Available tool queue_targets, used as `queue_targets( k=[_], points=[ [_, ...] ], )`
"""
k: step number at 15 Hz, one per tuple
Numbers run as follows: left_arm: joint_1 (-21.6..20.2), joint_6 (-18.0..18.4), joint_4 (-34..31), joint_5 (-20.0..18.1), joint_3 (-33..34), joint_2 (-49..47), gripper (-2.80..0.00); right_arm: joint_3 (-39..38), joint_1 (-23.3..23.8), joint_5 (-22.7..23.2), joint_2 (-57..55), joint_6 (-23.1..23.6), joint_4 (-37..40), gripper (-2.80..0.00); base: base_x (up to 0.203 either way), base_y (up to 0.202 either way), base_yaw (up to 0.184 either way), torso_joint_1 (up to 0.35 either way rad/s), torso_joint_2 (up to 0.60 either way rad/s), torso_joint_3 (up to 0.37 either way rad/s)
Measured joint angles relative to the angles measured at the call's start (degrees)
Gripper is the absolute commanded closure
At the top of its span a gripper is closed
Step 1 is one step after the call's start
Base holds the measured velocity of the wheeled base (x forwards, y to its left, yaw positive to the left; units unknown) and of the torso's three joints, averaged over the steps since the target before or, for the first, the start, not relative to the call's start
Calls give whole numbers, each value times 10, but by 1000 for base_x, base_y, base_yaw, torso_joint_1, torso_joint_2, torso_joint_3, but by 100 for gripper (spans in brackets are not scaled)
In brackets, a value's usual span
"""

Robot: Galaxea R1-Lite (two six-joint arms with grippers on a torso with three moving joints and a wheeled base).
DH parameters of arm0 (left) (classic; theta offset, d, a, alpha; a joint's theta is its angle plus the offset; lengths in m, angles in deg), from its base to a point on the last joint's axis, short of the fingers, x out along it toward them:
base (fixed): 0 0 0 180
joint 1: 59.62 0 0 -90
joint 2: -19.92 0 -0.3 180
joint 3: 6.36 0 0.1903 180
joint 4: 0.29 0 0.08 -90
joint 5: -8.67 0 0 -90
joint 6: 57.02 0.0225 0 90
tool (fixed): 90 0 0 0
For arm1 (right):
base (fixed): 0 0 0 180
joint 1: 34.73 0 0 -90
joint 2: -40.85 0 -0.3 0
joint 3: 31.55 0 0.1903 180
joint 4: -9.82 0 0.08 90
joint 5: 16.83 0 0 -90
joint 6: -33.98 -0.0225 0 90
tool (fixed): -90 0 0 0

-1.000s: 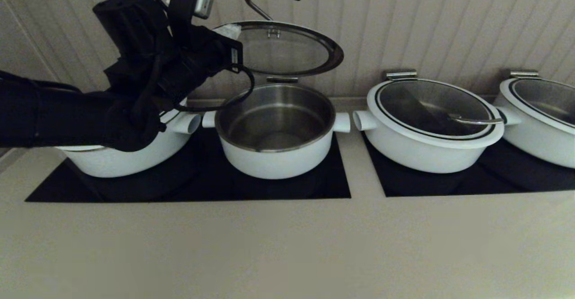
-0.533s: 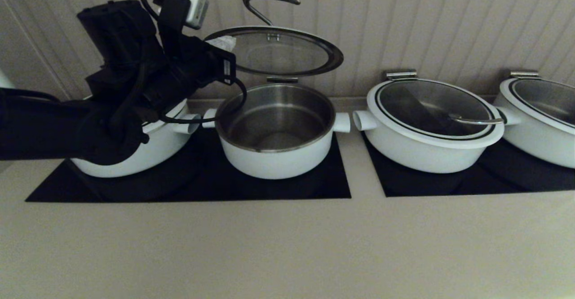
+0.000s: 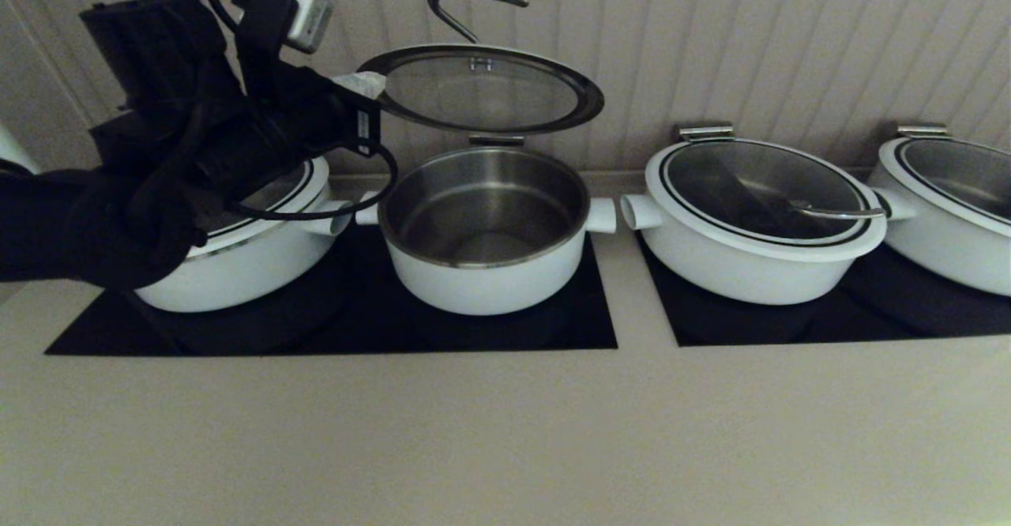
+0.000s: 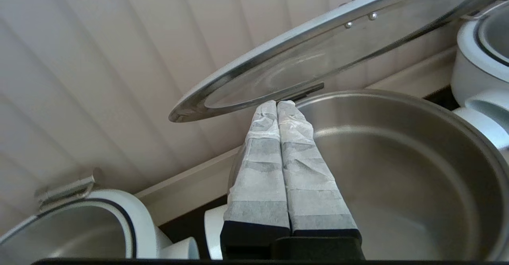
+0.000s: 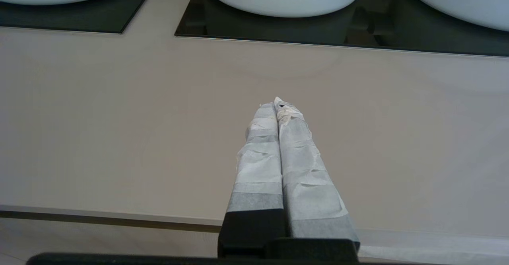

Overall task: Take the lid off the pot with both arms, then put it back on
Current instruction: Close the pot lid

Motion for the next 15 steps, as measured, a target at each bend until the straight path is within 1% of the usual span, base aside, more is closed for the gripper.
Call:
queue_targets(
  k=[1,4,7,10,11,12,15],
  points=[
    [-8,1,-9,-8,-6,5,0,0,0,0,0,0,0,0,0,0,0,0,0,0],
    [-21,1,-29,-11,-50,8,0,0,0,0,0,0,0,0,0,0,0,0,0,0],
    [-24,4,-66,-28,-124,-2,0,0,0,0,0,0,0,0,0,0,0,0,0,0],
    [-27,28,-89,-57,-205,-28,0,0,0,0,0,0,0,0,0,0,0,0,0,0],
    [-27,41,-92,-80,-229,-38,0,0,0,0,0,0,0,0,0,0,0,0,0,0],
    [-30,61,-97,-107,-247,-47,0,0,0,0,0,0,0,0,0,0,0,0,0,0],
    [-50,133,-119,-191,-276,-66,0,0,0,0,0,0,0,0,0,0,0,0,0,0]
  ],
)
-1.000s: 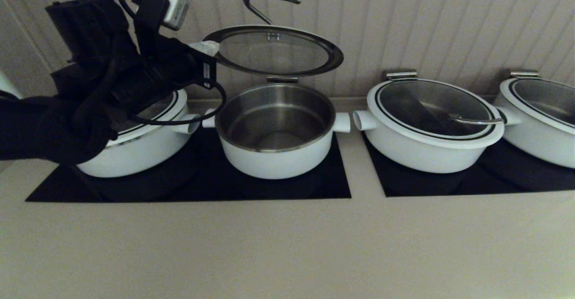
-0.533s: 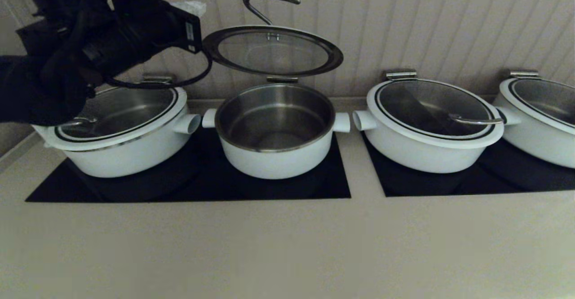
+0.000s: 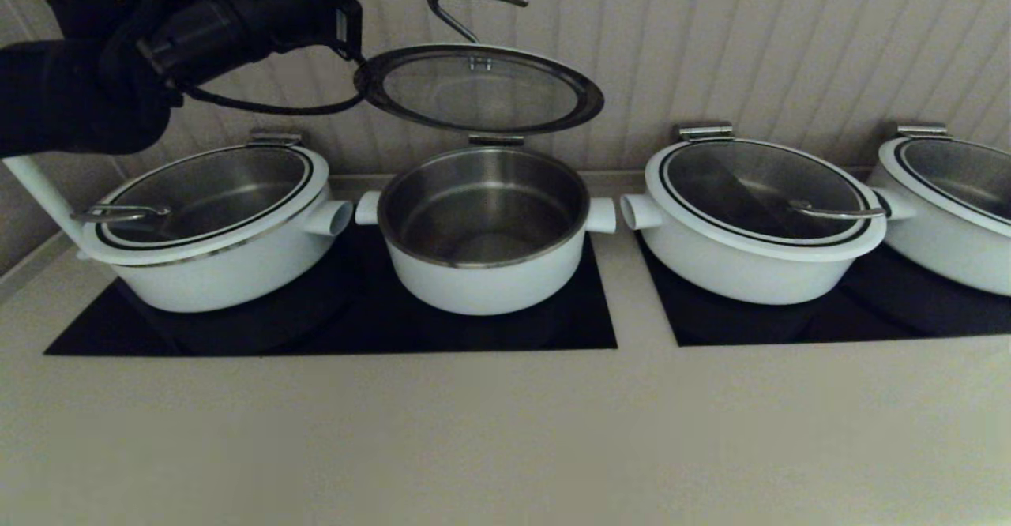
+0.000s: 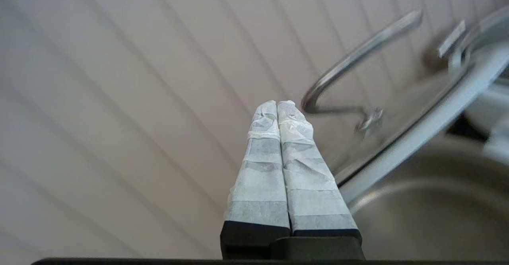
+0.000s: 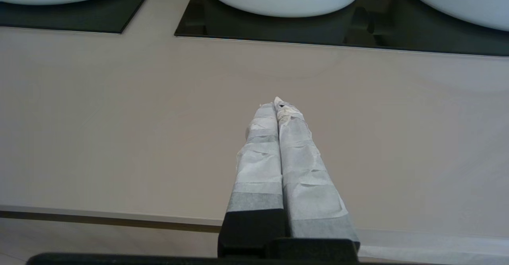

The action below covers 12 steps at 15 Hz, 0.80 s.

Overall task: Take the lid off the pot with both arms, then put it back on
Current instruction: Close the pot lid

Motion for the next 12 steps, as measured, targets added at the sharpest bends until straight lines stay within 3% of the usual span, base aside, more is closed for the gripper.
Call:
queue_targets(
  k=[4,12],
  points=[
    [-18,52,-24,-23,-4,-6,0,0,0,0,0,0,0,0,0,0,0,0,0,0],
    [-31,81,-25,-23,21,-16,0,0,0,0,0,0,0,0,0,0,0,0,0,0]
  ],
)
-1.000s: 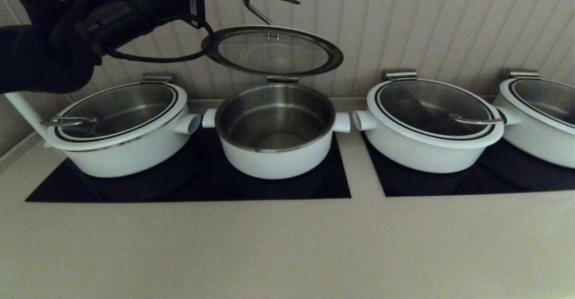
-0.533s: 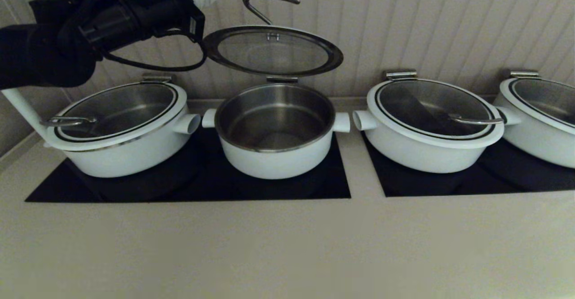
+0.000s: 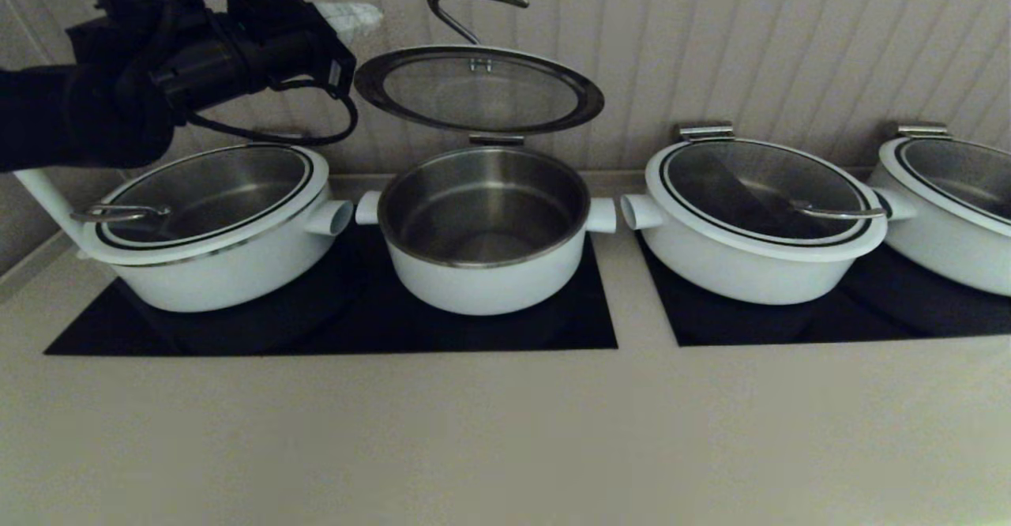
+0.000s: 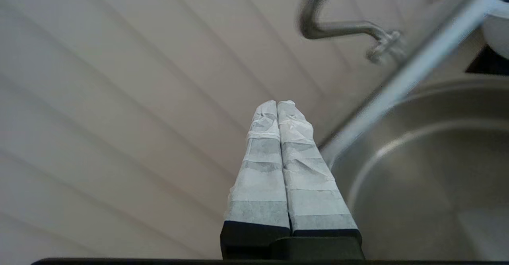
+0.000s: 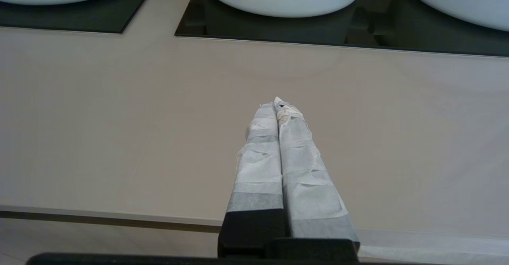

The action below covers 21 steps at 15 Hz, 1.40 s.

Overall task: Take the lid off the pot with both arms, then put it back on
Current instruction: Close the pot lid

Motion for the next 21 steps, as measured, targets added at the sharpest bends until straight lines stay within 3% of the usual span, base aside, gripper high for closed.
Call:
queue_targets(
  k=[15,21],
  points=[
    [-3,14,3,0,11,-25,0,0,0,0,0,0,0,0,0,0,0,0,0,0],
    [-3,26,4,-1,52,-16,0,0,0,0,0,0,0,0,0,0,0,0,0,0]
  ],
)
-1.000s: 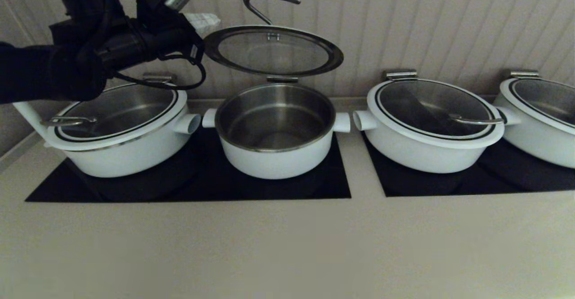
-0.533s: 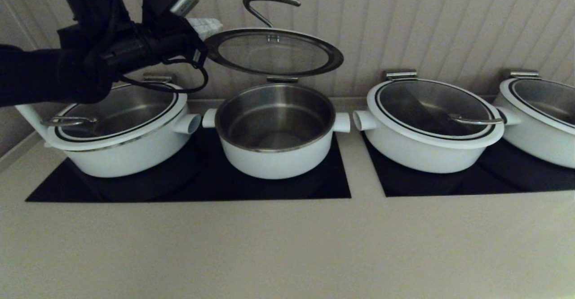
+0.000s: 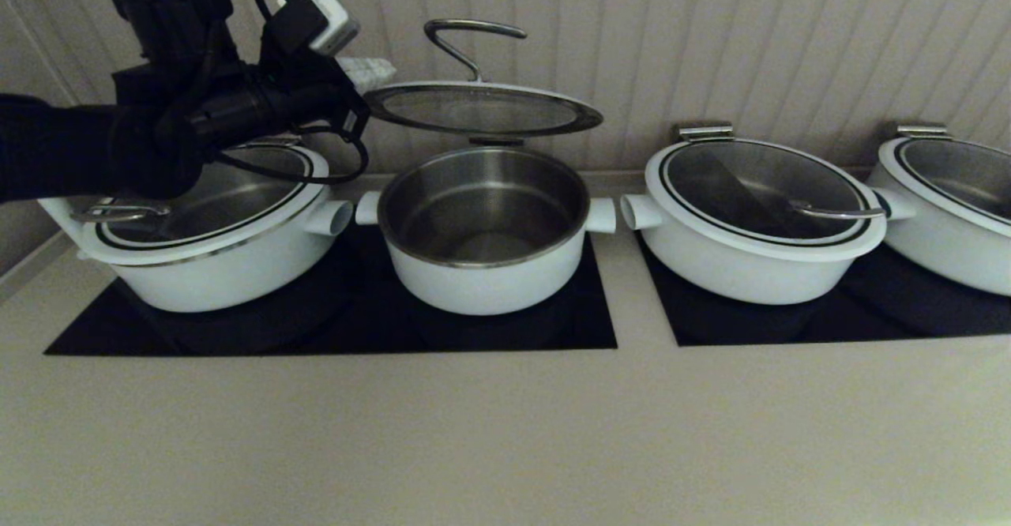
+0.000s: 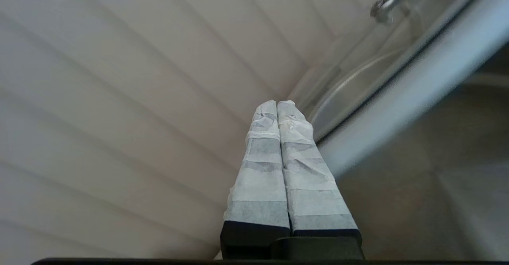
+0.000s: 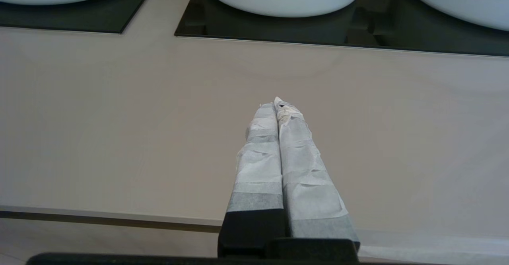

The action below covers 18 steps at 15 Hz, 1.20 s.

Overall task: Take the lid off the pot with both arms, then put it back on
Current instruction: Close the pot lid

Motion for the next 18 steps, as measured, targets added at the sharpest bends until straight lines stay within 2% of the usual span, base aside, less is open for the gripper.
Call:
queue_targets(
  k=[6,10,13,18],
  points=[
    [0,0,3,0,21,13,0,0,0,0,0,0,0,0,0,0,0,0,0,0],
    [0,2,10,0,84,40,0,0,0,0,0,0,0,0,0,0,0,0,0,0],
    [0,2,44,0,127,56,0,0,0,0,0,0,0,0,0,0,0,0,0,0],
    [0,3,71,0,170,68,0,0,0,0,0,0,0,0,0,0,0,0,0,0]
  ],
)
